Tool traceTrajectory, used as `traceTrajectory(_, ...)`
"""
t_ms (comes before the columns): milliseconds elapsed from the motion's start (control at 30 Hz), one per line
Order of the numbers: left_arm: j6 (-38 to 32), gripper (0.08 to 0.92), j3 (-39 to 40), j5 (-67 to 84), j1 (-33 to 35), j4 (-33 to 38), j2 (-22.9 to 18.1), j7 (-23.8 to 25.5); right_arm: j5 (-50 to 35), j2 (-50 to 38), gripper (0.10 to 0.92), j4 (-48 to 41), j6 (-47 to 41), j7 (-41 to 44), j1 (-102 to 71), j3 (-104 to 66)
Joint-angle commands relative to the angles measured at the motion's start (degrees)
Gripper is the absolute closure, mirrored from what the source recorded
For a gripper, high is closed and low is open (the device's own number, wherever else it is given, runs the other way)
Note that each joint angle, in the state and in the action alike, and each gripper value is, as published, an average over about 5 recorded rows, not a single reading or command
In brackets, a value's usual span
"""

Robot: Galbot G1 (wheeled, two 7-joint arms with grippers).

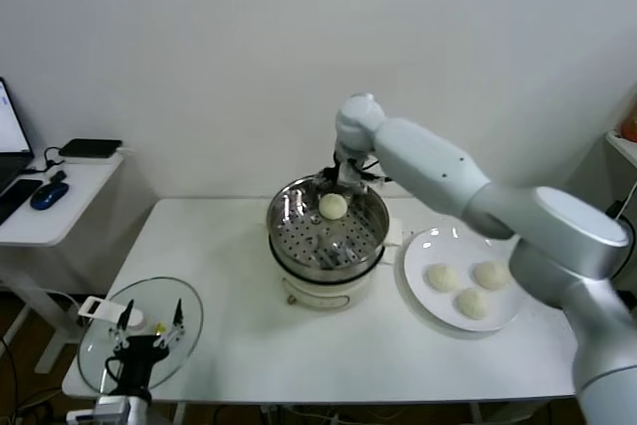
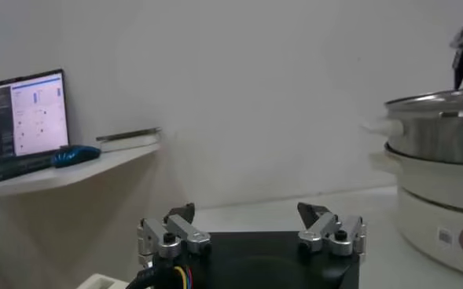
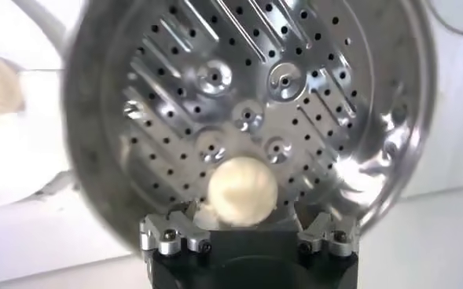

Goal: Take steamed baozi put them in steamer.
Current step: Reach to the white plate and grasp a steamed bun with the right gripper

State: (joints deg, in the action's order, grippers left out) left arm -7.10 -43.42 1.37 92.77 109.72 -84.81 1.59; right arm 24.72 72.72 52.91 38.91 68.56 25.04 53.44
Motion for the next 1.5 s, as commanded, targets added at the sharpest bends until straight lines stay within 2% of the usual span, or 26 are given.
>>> traceTrajectory(33, 0.4, 0.177, 0.4, -0.8, -0.2, 0.9, -0.3, 0.1, -28.1, -15.3, 0.203, 8.4, -8.1, 4.6, 15.7, 16.7)
traceTrajectory(200, 0.6, 0.177, 0.7, -0.7, 0.0, 1.4, -0.3, 0.0, -40.3, -24.1, 0.203, 10.6, -23.4, 4.8, 19.9, 25.2)
traceTrajectory(333, 0.7, 0.177, 1.1, -0.7, 0.2, 2.0, -0.2, 0.3, -45.5, -29.2, 0.203, 8.0, -29.5, 3.4, 17.7, 26.1)
traceTrajectory(500, 1.1, 0.177, 1.5, -1.1, 0.3, 2.8, -0.2, 0.4, -46.1, -35.4, 0.203, 7.2, -36.1, 2.6, 9.2, 21.9)
traceTrajectory(667, 1.0, 0.177, 1.8, -1.4, 0.8, 3.4, -0.3, 0.4, -43.7, -37.7, 0.203, 6.2, -40.5, 1.0, -0.2, 14.4)
traceTrajectory(800, 1.0, 0.177, 2.1, -1.1, 1.6, 4.2, -0.4, 0.5, -42.7, -36.7, 0.203, 5.3, -43.1, -0.7, -5.9, 9.7)
traceTrajectory(1000, 1.2, 0.177, 2.5, -0.9, 2.2, 5.4, -0.7, 0.6, -41.1, -30.6, 0.203, 2.1, -45.1, -2.9, -11.5, 5.9)
traceTrajectory(1233, 1.0, 0.177, 2.4, -1.0, 2.7, 5.9, -0.8, 0.6, -35.6, -24.4, 0.203, -1.4, -44.0, -2.4, -14.6, 5.6)
traceTrajectory(1500, 0.9, 0.177, 2.1, -0.9, 2.7, 5.5, -0.9, 0.6, -32.0, -21.1, 0.203, -4.9, -43.1, -0.7, -15.9, 5.6)
